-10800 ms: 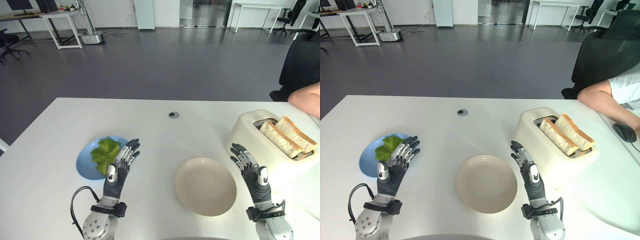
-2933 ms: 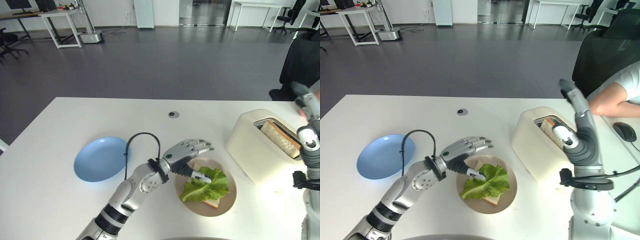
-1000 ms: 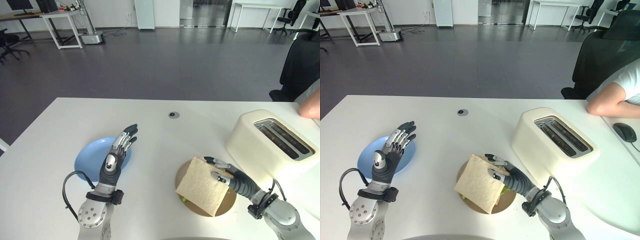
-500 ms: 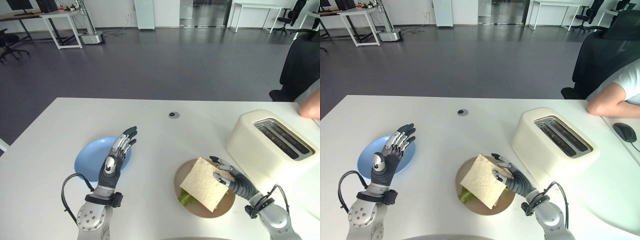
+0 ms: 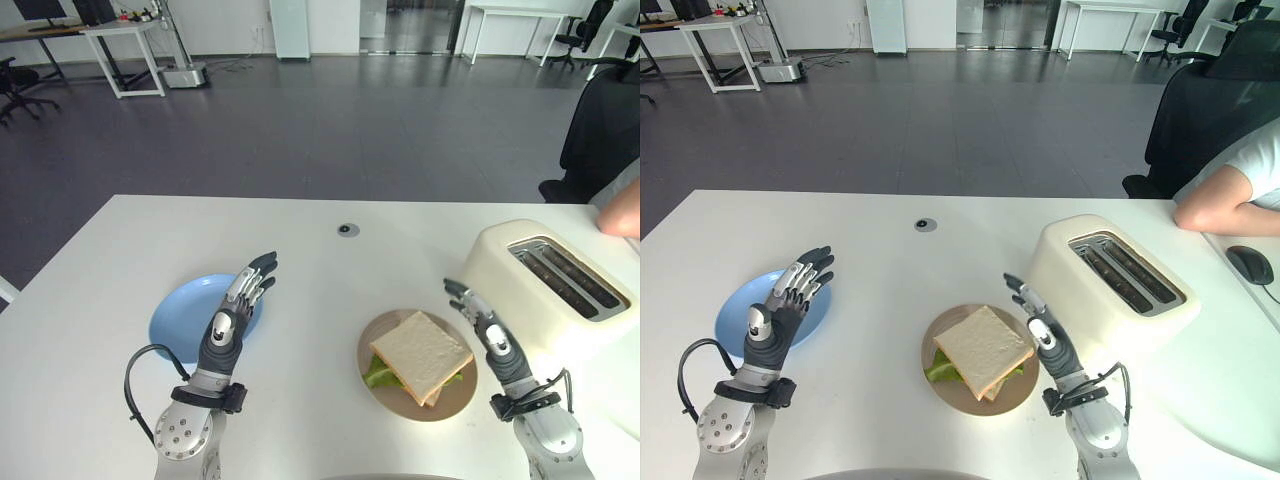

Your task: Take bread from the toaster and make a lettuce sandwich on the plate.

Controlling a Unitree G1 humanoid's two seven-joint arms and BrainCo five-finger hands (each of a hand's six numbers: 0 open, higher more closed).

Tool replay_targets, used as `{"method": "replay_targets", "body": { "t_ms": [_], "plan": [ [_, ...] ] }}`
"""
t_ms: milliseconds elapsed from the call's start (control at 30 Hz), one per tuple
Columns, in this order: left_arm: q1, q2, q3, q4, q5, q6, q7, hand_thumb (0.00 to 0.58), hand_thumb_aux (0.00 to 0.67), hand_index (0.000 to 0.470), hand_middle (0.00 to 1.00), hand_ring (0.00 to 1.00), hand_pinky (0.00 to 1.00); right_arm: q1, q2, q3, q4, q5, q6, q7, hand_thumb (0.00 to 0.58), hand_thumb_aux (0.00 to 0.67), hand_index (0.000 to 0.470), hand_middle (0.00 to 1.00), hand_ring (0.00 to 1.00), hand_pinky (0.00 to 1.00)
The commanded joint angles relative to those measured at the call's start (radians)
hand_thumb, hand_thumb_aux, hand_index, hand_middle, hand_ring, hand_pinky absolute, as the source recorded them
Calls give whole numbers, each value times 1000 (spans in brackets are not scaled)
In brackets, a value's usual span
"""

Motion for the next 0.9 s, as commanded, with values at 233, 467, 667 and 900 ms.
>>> {"method": "replay_targets", "body": {
  "t_ms": [233, 467, 667, 900],
  "plan": [
    [36, 260, -220, -126, -8, 106, -335, 580, 670, 470, 1000, 1000, 1000, 176, -322, -211, -199, 533, 317, 455, 580, 670, 470, 1000, 1000, 1000],
    [3, 419, -386, -145, 208, 143, -460, 580, 670, 470, 1000, 1000, 1000, 354, -589, -91, -52, 2, 104, 737, 580, 670, 470, 1000, 1000, 1000],
    [-10, 388, -491, -32, 506, 145, -355, 580, 670, 470, 1000, 1000, 1000, 176, -466, 122, 27, -435, 10, 545, 580, 670, 470, 1000, 1000, 1000],
    [-131, 230, -637, 209, 822, 252, -192, 580, 670, 470, 1000, 1000, 1000, -47, -337, 274, 149, -797, 35, 330, 580, 670, 470, 1000, 1000, 1000]
  ]
}}
